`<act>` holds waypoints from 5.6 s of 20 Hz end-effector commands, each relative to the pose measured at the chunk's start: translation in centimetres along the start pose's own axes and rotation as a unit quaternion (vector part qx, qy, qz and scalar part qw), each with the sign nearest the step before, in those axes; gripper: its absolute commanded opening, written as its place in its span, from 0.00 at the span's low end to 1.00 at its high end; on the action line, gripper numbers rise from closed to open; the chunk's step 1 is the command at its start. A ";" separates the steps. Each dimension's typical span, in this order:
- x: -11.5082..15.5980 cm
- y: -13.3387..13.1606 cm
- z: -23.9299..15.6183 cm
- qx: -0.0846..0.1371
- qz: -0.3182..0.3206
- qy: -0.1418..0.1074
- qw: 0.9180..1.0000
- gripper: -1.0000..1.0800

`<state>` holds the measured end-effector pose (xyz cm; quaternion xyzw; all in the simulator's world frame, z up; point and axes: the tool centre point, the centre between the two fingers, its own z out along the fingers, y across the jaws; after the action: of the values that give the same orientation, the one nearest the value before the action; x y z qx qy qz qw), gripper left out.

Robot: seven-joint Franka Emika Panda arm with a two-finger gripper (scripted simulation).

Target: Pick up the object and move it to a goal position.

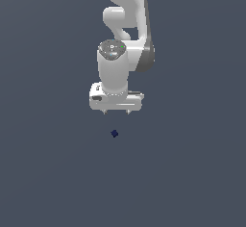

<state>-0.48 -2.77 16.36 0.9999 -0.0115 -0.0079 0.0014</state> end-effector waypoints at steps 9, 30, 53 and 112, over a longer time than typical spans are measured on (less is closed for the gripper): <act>0.6 0.1 1.4 0.003 0.064 0.000 0.998 0.96; 2.7 1.0 8.0 0.007 0.348 0.003 0.938 0.96; 3.1 1.4 11.8 0.005 0.426 0.006 0.905 0.96; 8.9 -24.3 1.1 0.004 0.427 0.007 0.904 0.00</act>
<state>8.83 20.97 14.82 0.8995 -0.4369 0.0002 0.0000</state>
